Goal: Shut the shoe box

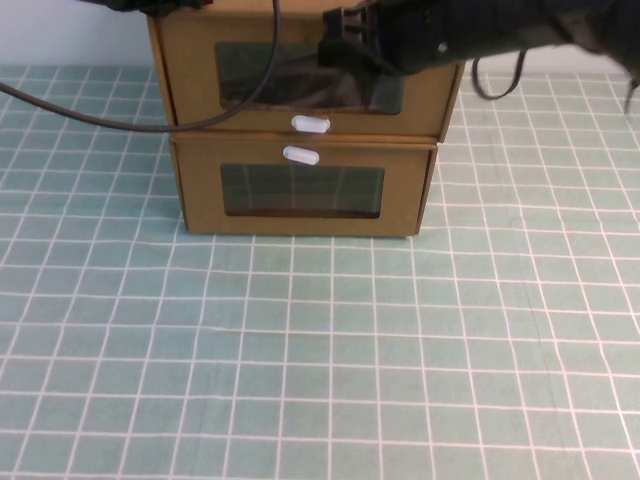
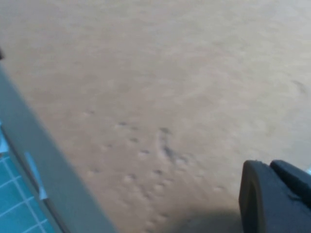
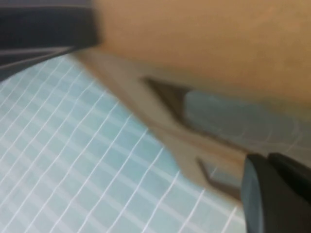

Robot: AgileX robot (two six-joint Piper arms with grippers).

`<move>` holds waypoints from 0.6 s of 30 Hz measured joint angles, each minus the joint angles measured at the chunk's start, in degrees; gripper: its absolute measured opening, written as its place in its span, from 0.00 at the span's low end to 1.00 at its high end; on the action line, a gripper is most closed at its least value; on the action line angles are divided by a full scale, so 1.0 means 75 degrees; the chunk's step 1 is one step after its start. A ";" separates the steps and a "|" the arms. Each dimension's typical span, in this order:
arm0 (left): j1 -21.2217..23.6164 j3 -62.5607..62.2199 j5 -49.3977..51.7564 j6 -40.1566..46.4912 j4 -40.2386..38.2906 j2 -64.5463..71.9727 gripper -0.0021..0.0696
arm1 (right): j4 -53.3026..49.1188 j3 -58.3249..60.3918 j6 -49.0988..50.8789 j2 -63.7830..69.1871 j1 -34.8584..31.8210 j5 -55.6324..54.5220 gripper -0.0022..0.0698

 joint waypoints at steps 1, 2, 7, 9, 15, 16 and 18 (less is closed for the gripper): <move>0.0000 -0.0040 0.0107 0.0000 0.0021 -0.0059 0.02 | -0.0136 0.0000 0.0039 -0.0188 0.0000 0.0211 0.01; 0.0000 -0.0052 0.0168 0.0000 0.0034 -0.0130 0.02 | -0.0277 0.0000 0.0147 -0.0358 0.0000 0.0367 0.01; 0.0000 0.0148 0.0028 0.0000 0.0088 -0.1040 0.02 | -0.1551 0.0411 0.1012 -0.1641 0.0000 0.1238 0.01; 0.0000 0.0517 -0.0302 0.0000 0.0088 -0.1688 0.02 | -0.2079 0.0880 0.1351 -0.2394 0.0033 0.1391 0.01; 0.0000 0.3024 -0.1695 0.0015 0.0152 -0.3982 0.02 | -0.3367 0.3514 0.2352 -0.5265 0.0352 0.1386 0.01; 0.0000 0.3572 -0.1958 0.0062 0.0134 -0.4434 0.02 | -0.3418 0.4050 0.2403 -0.5862 0.0388 0.1353 0.01; 0.0000 0.4573 -0.2436 0.0108 0.0136 -0.5369 0.02 | -0.3492 0.4995 0.2489 -0.7076 0.0416 0.1311 0.01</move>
